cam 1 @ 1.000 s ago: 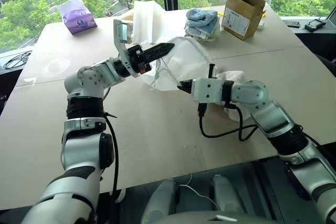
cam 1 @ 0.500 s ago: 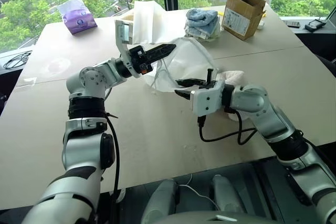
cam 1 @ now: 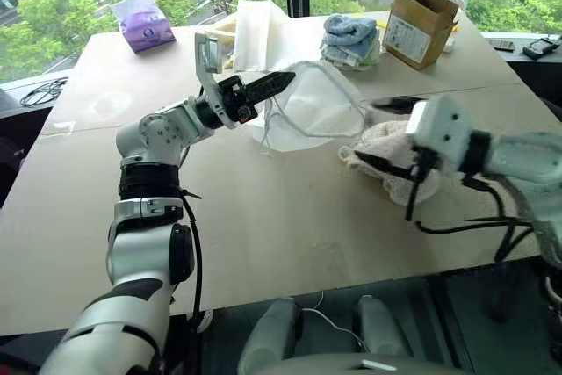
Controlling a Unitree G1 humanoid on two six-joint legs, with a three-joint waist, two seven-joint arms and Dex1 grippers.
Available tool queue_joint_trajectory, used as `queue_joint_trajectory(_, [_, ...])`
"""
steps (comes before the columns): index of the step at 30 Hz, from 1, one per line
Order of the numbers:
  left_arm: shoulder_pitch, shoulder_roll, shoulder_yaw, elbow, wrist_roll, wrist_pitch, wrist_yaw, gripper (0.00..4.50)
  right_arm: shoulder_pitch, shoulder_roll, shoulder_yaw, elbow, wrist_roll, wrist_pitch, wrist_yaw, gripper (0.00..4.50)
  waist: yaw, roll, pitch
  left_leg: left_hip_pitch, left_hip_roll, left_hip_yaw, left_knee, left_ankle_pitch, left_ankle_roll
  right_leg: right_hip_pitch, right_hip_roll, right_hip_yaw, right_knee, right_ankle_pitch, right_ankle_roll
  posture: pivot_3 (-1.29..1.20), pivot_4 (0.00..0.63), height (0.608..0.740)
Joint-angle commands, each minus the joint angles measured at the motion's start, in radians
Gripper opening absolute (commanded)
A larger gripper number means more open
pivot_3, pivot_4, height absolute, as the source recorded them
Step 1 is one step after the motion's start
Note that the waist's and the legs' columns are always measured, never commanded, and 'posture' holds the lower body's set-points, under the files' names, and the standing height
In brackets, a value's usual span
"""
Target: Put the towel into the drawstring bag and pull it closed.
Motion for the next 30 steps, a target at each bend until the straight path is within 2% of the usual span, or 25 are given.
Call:
queue_joint_trajectory(1, [-0.032,0.016,0.029,-0.065,-0.018,-0.010,0.019,0.00,0.037,0.102,-0.079,0.003,0.076,0.086,-0.107,4.41,-0.005,0.000,0.000,0.000,0.000,0.001,0.000,0.000,0.000,0.000,0.000,0.001,0.000,0.000,0.000,0.00,0.150,0.740])
queue_joint_trajectory(4, [-0.037,0.019,0.040,-0.078,-0.027,-0.009,0.037,0.00,0.017,0.178,-0.122,0.054,0.124,0.184,-0.182,4.41,-0.016,0.000,0.000,0.001,0.001,0.001,0.000,0.000,0.000,0.000,0.000,0.002,0.002,0.000,0.000,0.00,0.150,0.740])
queue_joint_trajectory(9, [-0.007,0.009,0.049,-0.119,-0.040,-0.012,0.063,0.00,-0.154,0.364,-0.235,0.149,0.127,0.505,-0.465,4.41,-0.015,0.001,0.000,0.002,0.001,0.003,0.001,0.000,0.000,0.000,0.000,0.004,0.004,0.000,0.000,0.00,0.150,0.740])
queue_joint_trajectory(14, [0.023,-0.003,0.055,-0.153,-0.055,-0.004,0.082,0.00,-0.216,0.594,-0.330,0.149,0.099,0.558,-0.698,4.41,-0.017,0.001,0.000,0.001,0.001,0.001,-0.002,0.000,0.000,-0.003,-0.001,0.002,0.005,0.000,0.000,0.00,0.150,0.740])
queue_joint_trajectory(16, [0.029,-0.005,0.055,-0.158,-0.056,-0.002,0.085,0.00,-0.220,0.650,-0.329,0.159,0.096,0.550,-0.745,4.41,-0.019,0.001,0.000,0.000,0.000,0.002,-0.001,0.000,0.000,-0.004,-0.001,0.003,0.005,0.000,0.000,0.00,0.150,0.740])
queue_joint_trajectory(22, [0.028,0.001,0.056,-0.156,-0.055,0.002,0.084,0.00,-0.093,0.686,-0.175,0.176,0.087,0.547,-0.768,4.41,-0.020,0.001,0.000,0.001,0.000,0.002,-0.001,0.000,0.000,-0.004,-0.001,0.003,0.007,0.000,0.000,0.00,0.150,0.740])
queue_joint_trajectory(26, [0.036,0.001,0.052,-0.158,-0.053,0.002,0.080,0.00,0.000,0.664,-0.032,0.172,0.094,0.516,-0.732,4.41,-0.027,0.001,-0.001,0.001,0.000,0.003,0.000,0.000,0.000,-0.004,-0.001,0.005,0.007,0.000,0.000,0.00,0.150,0.740])
queue_joint_trajectory(30, [0.034,-0.004,0.049,-0.156,-0.052,0.002,0.079,0.00,0.023,0.614,0.027,0.257,0.061,0.416,-0.719,4.41,-0.038,0.001,-0.001,0.003,0.000,0.003,0.000,0.000,0.000,-0.002,0.000,0.004,0.007,0.000,0.000,0.00,0.150,0.740])
